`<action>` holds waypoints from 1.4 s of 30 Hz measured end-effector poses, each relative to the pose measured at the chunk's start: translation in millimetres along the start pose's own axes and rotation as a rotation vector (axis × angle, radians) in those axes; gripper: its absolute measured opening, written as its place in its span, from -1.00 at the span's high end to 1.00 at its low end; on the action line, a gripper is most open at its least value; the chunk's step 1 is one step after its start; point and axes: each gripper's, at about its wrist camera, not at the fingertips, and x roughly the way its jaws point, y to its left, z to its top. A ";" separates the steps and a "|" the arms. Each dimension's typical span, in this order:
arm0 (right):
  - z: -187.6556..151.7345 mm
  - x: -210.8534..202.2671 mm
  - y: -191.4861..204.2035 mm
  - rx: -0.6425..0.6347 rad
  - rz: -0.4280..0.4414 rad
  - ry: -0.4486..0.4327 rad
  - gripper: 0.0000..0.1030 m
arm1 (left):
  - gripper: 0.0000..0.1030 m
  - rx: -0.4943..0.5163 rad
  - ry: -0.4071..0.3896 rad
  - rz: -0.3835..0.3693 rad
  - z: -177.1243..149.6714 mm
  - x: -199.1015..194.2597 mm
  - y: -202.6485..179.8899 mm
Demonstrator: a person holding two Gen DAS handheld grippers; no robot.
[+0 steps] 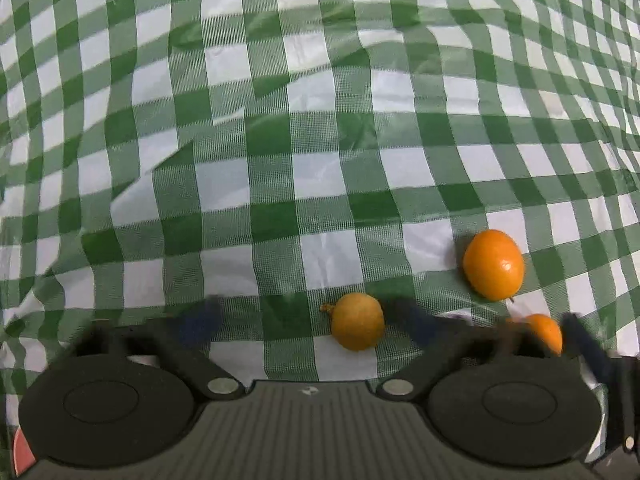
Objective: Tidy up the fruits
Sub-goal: 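Grasp a small yellow fruit with the left tool while the right tool grasps an orange mandarin, then carry both fruits over the pink plate and open both tools to release them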
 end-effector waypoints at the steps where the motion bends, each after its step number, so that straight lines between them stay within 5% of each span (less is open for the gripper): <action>1: 0.7 -0.7 2.2 -0.013 0.006 -0.003 0.23 | 0.34 0.002 0.002 -0.014 0.7 -3.3 -0.2; 10: 3.8 -8.1 -19.3 0.086 -0.106 -0.077 0.23 | 0.44 0.069 -0.105 -0.001 -7.0 -54.0 -7.8; 15: -1.9 -31.2 -29.1 0.090 -0.146 -0.064 0.23 | 0.43 0.027 -0.125 -0.034 -45.0 -104.7 10.8; 22: -1.5 -137.9 -17.9 0.068 -0.030 -0.147 0.23 | 0.43 0.020 -0.174 -0.008 -128.7 -193.7 44.8; 35: -40.0 -286.8 71.6 -0.013 0.354 0.011 0.23 | 0.43 -0.121 -0.133 0.052 -272.8 -296.6 129.4; 42: -29.4 -333.6 92.1 -0.050 0.358 -0.038 0.23 | 0.43 -0.212 -0.175 0.054 -323.2 -323.9 156.2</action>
